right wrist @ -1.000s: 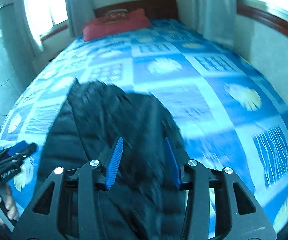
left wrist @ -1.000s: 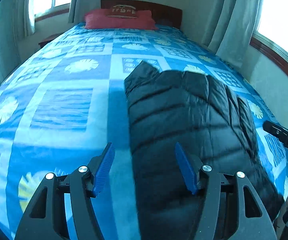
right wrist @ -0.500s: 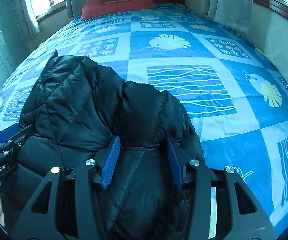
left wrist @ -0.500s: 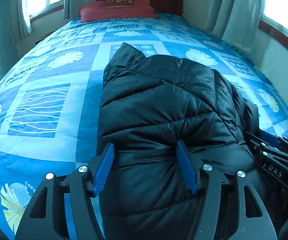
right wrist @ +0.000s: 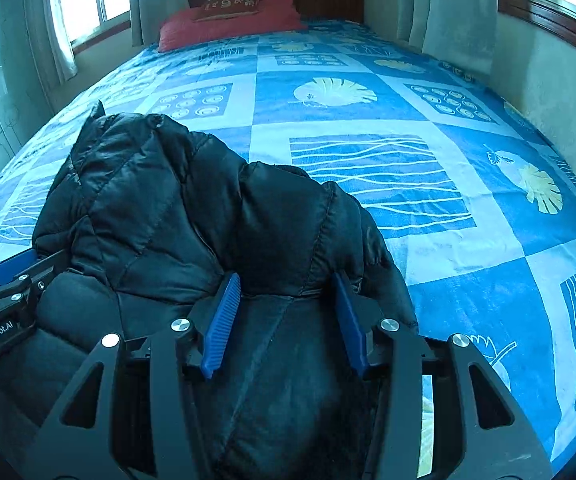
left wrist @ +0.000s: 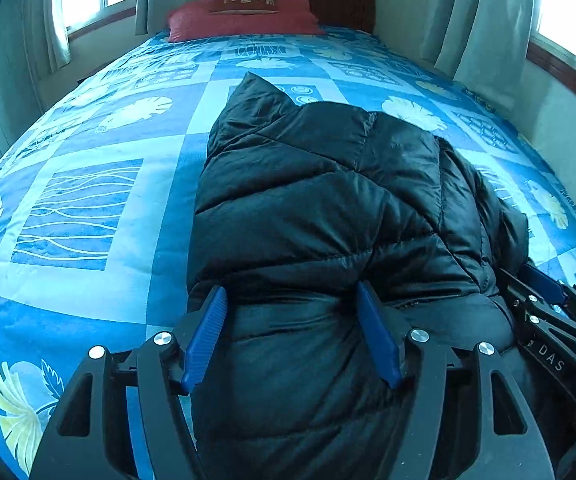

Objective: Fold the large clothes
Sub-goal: 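Press the folded jacket flat with both open grippers, then grasp the end of the jacket stack with both grippers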

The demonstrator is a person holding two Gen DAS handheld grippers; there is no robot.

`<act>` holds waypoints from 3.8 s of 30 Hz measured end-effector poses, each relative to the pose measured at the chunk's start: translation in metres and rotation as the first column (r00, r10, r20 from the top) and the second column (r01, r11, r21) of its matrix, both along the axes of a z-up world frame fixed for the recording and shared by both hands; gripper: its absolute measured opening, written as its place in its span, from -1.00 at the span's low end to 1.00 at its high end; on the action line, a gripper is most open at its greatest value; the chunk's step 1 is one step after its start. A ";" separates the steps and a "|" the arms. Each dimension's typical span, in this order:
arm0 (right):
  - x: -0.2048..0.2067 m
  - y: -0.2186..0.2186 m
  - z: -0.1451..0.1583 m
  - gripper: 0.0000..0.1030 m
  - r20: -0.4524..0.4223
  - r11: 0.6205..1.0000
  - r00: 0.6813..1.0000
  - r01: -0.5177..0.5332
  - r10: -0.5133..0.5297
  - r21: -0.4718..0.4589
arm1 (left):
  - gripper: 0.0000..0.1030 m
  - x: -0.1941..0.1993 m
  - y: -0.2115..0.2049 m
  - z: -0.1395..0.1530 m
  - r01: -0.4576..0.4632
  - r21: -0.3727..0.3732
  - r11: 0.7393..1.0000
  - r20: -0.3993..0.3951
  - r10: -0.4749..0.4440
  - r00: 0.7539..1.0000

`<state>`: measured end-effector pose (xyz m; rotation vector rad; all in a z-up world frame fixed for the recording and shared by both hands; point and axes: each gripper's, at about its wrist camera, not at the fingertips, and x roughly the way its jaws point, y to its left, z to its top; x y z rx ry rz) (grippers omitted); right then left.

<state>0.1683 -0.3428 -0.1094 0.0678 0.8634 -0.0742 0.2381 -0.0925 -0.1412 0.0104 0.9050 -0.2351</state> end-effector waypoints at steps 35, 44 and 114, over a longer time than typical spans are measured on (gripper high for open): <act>-0.037 0.002 0.034 0.27 0.045 0.997 0.998 0.041 -0.038 -0.060 | 0.36 -0.044 0.030 0.032 -0.045 0.038 0.998 0.046 0.043 0.998; -0.052 -0.007 0.039 0.29 0.020 0.998 0.998 0.057 -0.057 0.012 | 0.36 -0.053 0.044 0.036 -0.065 0.021 0.998 0.021 0.064 0.998; -0.092 -0.056 -0.028 -0.19 0.023 0.773 0.998 0.036 -0.065 0.633 | 0.33 -0.068 0.094 -0.039 -0.227 -0.619 0.752 -0.318 0.025 0.948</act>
